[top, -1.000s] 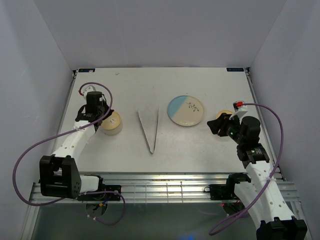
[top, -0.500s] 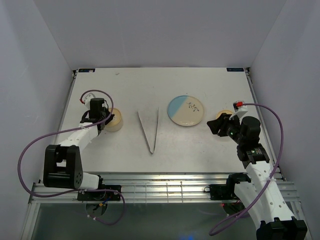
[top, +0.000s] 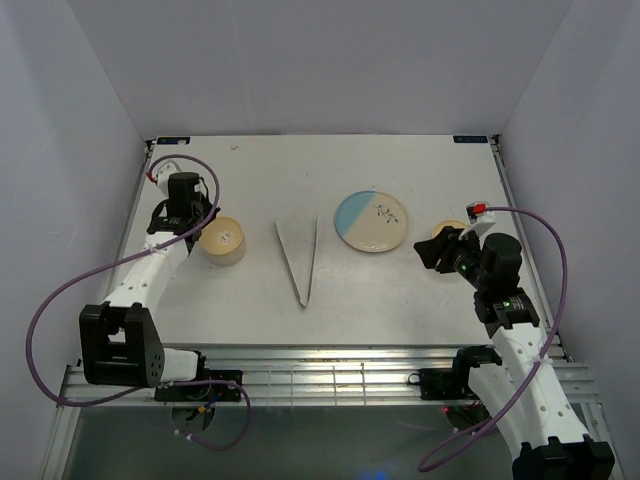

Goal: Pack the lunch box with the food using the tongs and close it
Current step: Close the box lid on the packing box.

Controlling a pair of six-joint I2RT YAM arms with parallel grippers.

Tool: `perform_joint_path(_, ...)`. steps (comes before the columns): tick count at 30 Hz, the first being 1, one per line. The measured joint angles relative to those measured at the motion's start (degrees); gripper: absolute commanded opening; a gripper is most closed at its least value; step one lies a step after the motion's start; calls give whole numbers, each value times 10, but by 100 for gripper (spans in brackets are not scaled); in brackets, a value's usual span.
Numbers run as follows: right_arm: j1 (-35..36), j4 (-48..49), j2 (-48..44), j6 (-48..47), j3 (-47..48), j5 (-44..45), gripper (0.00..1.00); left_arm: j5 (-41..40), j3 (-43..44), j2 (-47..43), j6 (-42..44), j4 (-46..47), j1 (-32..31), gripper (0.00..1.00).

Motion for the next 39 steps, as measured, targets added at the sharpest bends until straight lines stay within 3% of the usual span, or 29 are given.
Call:
perform_joint_path(6, 0, 0, 0, 0, 0, 0, 50, -18, -63, 73, -13, 20, 13, 0)
perform_joint_path(14, 0, 0, 0, 0, 0, -2, 50, -27, -69, 77, -22, 57, 14, 0)
perform_joint_path(21, 2, 0, 0, 0, 0, -2, 50, -21, -69, 30, -9, 4, 15, 2)
perform_joint_path(28, 2, 0, 0, 0, 0, -2, 50, 50, -39, -56, 17, 7, 12, 0)
perform_joint_path(39, 2, 0, 0, 0, 0, -3, 50, 83, -79, 87, 7, 97, 8, 0)
